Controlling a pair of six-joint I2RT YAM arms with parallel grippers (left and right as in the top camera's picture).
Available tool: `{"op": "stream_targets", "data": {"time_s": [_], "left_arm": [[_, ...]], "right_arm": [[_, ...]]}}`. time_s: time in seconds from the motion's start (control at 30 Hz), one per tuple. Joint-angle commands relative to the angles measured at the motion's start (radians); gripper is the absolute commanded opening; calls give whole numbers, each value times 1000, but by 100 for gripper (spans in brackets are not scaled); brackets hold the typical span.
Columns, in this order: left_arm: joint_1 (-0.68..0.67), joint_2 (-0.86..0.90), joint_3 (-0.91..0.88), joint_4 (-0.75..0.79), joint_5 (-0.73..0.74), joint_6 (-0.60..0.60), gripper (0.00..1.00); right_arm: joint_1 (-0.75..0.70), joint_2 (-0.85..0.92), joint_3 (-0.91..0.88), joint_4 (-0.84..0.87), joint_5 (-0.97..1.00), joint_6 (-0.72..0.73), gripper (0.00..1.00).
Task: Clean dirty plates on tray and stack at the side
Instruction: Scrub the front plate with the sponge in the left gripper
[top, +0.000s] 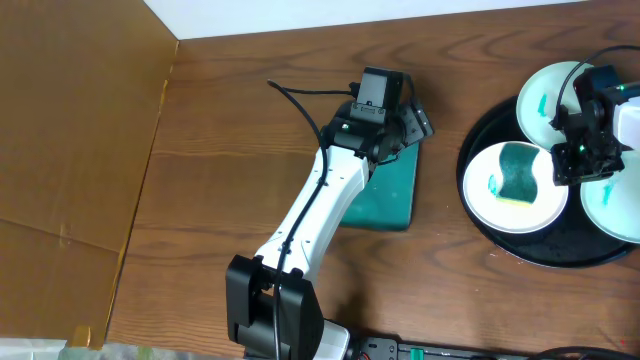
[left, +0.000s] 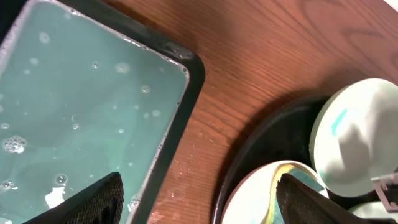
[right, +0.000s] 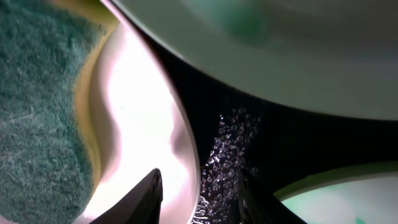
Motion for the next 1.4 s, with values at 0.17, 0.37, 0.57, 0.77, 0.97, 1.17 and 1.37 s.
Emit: {"op": "stream_targets", "data": {"time_s": [0.17,0.37,0.57,0.77,0.97,1.17,1.37], "left_arm": [[-14,8,1,-2,60,51,73],[-51,14,1,2,60,51,68],[-88,14,1,6,60,50,68],[-125,34,1,13,60,50,60],[-186,94,1,80,75,51,30],[-256,178,1,221,75,50,39],[-330,271,1,246,75,47,44]], "right_arm": [[2,12,-8,22,-8,27,19],[3,12,-8,24,-9,50,21],[3,12,-28,24,-9,71,21],[3,12,-62,53,-16,78,11],[3,12,-62,78,-38,79,1],[3,12,-62,88,-45,79,2],[3,12,-62,90,-45,79,3]]}}
